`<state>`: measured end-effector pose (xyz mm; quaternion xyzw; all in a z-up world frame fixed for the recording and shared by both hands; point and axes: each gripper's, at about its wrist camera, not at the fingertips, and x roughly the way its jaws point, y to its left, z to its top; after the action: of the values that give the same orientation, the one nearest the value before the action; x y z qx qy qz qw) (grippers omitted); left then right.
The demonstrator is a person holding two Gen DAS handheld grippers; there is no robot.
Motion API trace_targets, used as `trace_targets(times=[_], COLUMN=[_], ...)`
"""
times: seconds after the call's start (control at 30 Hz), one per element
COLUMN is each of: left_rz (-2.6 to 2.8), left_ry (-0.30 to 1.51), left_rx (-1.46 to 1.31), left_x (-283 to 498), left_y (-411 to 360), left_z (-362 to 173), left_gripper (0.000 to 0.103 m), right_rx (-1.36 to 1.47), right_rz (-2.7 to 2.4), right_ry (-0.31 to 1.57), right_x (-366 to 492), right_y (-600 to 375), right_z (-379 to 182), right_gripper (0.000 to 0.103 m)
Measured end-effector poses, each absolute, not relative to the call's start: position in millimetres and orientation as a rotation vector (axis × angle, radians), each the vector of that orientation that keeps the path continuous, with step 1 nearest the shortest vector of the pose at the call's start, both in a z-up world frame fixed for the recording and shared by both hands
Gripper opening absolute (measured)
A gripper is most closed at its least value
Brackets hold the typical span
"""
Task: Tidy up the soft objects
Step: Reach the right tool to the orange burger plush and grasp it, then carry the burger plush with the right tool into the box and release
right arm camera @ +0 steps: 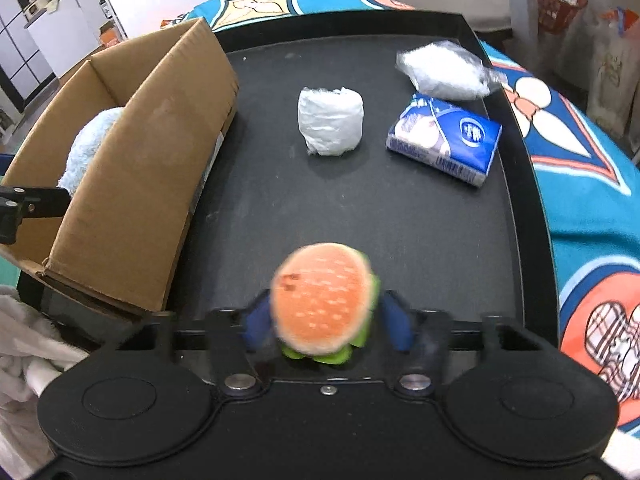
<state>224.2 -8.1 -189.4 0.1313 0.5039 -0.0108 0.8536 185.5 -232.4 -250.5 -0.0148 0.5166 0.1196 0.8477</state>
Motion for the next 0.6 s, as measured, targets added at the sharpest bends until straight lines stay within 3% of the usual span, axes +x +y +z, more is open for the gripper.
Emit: trace_targets(times=[0.43, 0.6], left_rz=[-0.029, -0.025], left_ry=[1.061, 1.063], left_rx=[0.274, 0.261], left_x=[220, 217], left_y=[-6, -1], left_z=[-188, -187], left_gripper=[0.084, 0.074], right_rx=[-0.013, -0.030], right_rz=[0.321, 0.339], right_ry=[1.067, 1.042], right_x=[186, 188], right_y=[-228, -219], right_z=[-219, -205], right_gripper=[0.041, 0.041])
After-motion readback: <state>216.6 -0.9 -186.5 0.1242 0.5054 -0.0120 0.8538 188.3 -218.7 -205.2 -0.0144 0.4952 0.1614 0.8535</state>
